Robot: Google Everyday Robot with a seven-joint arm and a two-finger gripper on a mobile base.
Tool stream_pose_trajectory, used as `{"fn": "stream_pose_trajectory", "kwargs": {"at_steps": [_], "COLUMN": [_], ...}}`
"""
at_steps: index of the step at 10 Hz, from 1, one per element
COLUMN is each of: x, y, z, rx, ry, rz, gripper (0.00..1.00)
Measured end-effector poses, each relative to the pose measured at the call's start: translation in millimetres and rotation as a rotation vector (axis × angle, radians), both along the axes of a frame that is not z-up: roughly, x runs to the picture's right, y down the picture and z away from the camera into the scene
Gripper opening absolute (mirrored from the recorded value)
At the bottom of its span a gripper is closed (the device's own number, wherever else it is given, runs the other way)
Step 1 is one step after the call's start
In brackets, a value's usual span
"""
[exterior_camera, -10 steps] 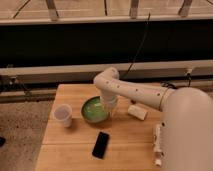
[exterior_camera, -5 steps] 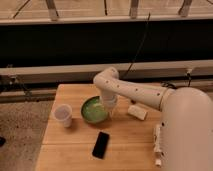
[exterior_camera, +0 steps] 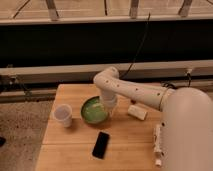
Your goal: Drag the ceramic bowl in a circle
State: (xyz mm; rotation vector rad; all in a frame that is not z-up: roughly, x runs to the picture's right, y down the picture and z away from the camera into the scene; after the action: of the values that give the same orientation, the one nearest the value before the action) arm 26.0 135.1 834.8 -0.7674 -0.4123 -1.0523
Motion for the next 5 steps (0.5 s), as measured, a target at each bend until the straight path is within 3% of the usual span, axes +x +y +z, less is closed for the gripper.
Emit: {"fn": "stream_pose_trajectory", "kwargs": {"at_steps": [5], "x": [3.0], "y": [0.6], "z": [-1.6], "rx": [-0.01], "ry": [-0.001], "rz": [0.005], "gripper": [0.01]}}
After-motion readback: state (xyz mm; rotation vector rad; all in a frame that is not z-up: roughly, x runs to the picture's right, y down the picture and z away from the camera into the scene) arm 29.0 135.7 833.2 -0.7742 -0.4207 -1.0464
